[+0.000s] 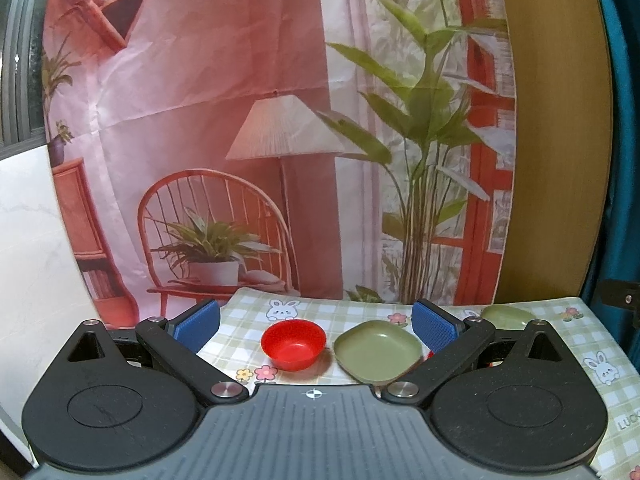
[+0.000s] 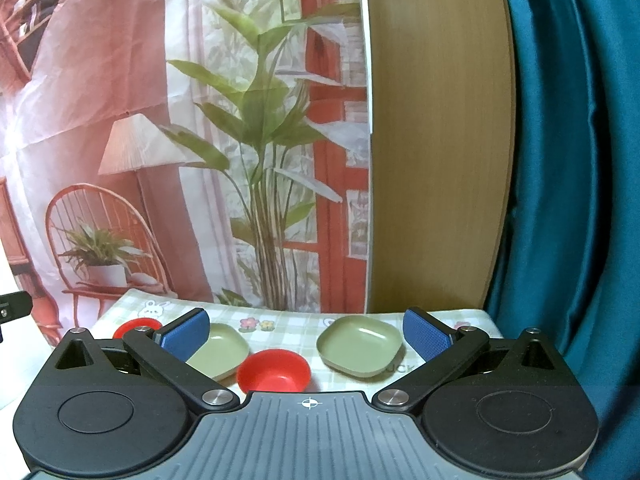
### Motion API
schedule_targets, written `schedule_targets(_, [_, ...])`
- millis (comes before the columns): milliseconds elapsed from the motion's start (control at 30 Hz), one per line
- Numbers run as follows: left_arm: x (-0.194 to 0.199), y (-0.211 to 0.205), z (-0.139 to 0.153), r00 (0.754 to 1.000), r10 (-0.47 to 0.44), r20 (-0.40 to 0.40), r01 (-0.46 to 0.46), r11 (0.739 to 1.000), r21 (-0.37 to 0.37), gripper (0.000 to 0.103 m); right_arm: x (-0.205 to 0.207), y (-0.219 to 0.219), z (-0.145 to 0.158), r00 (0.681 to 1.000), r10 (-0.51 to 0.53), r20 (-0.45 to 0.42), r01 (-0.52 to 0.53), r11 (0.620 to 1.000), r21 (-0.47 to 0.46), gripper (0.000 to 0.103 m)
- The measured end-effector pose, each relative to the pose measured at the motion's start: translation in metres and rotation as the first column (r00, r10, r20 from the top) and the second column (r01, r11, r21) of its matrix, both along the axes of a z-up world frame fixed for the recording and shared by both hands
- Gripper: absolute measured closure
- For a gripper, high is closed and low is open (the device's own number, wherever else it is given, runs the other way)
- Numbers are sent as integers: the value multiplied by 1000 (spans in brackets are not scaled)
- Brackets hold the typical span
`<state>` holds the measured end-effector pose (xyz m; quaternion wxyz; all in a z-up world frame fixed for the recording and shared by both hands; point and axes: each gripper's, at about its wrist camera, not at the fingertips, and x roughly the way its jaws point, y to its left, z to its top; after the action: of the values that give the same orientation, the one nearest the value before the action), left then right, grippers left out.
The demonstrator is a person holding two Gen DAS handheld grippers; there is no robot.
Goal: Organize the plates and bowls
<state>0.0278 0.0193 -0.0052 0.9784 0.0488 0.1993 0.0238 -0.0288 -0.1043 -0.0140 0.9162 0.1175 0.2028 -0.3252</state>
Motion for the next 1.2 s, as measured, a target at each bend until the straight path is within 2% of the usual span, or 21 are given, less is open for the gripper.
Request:
schedule_targets(500, [69,72,-18,998,2,-63,0,1000,28,1,76,-4,-36,997,79,-12,-77,993,93,4])
schedule_targets(633, [83,100,-22,997,15,-78,-14,1000,18,1,99,1,-41,994,104,-25,-101,990,101,4])
schedule_targets(733, [95,120,-27,996,34,-84,-33,999,11,8,120,3,-47,991,126,-36,-121,986,117,5])
schedule_targets(900, [114,150,-39,991,55,-126,-60,998,-36,9,151,11,-57,984,168,-64,-159,979,127,9])
schedule_targets(1200, [139,168,-67,984,51,-172,-64,995,-70,10,189,7,-73,974,195,-113,-176,972,156,11])
